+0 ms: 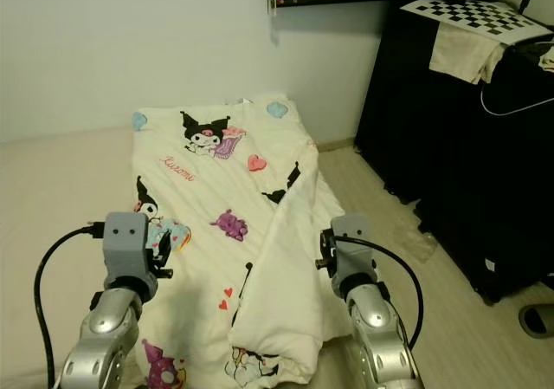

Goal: Clean up the room

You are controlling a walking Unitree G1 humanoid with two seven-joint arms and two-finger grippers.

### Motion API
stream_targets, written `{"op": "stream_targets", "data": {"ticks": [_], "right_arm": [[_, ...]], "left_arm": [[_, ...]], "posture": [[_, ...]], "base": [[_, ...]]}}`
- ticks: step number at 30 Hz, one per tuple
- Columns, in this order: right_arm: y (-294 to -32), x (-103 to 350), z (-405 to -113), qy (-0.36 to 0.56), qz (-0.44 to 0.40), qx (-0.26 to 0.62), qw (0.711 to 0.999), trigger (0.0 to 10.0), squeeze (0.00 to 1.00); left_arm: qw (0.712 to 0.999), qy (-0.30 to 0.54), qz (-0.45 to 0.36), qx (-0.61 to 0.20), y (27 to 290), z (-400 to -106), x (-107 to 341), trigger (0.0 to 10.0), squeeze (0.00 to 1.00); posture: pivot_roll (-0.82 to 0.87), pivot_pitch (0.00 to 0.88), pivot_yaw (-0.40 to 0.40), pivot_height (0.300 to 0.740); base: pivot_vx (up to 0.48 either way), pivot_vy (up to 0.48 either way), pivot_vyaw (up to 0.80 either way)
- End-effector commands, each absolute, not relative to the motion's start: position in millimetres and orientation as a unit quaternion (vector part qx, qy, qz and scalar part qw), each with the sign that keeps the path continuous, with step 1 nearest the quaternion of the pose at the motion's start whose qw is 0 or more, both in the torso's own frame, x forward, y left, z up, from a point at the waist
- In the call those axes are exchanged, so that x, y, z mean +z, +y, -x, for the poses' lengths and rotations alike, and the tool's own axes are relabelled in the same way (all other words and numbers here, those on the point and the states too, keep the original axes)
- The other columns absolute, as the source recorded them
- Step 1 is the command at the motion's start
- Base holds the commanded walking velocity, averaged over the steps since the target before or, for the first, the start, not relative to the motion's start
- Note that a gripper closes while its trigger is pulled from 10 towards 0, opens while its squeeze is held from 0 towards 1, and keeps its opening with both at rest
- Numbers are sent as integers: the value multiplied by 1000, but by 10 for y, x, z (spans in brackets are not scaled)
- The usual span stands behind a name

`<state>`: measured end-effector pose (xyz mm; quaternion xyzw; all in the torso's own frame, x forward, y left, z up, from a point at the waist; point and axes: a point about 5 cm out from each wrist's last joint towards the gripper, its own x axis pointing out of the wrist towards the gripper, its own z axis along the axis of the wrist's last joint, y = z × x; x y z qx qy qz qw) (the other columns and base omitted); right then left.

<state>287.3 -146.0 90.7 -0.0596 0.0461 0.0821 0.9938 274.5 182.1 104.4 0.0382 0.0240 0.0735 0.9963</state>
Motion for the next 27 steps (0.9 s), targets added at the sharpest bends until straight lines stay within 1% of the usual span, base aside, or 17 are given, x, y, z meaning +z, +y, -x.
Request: {"op": "stream_targets", "data": {"ticks": [1,9,22,27], "right_arm": [[-1479,876,-2863,52,57,81,994,10000,0],[-1488,864,-2864,58,61,82,993,10000,0],[-1534,887,-2894,55,68,67,994,10000,0],[-1563,896,-2906,54,70,63,994,10000,0]], "left_arm": [[995,36,-45,78,1831,-2726,1007,10000,0],[993,50,-25,101,1903,-2726,976,10000,0],[992,54,-32,109,1927,-2733,972,10000,0],[995,43,-34,84,1883,-2729,999,10000,0]], "posture": [[-76,124,7,740],[-75,128,7,740],[-76,128,8,740],[-80,135,8,735]], "base": [[0,0,0],[0,0,0],[0,0,0],[0,0,0]]}}
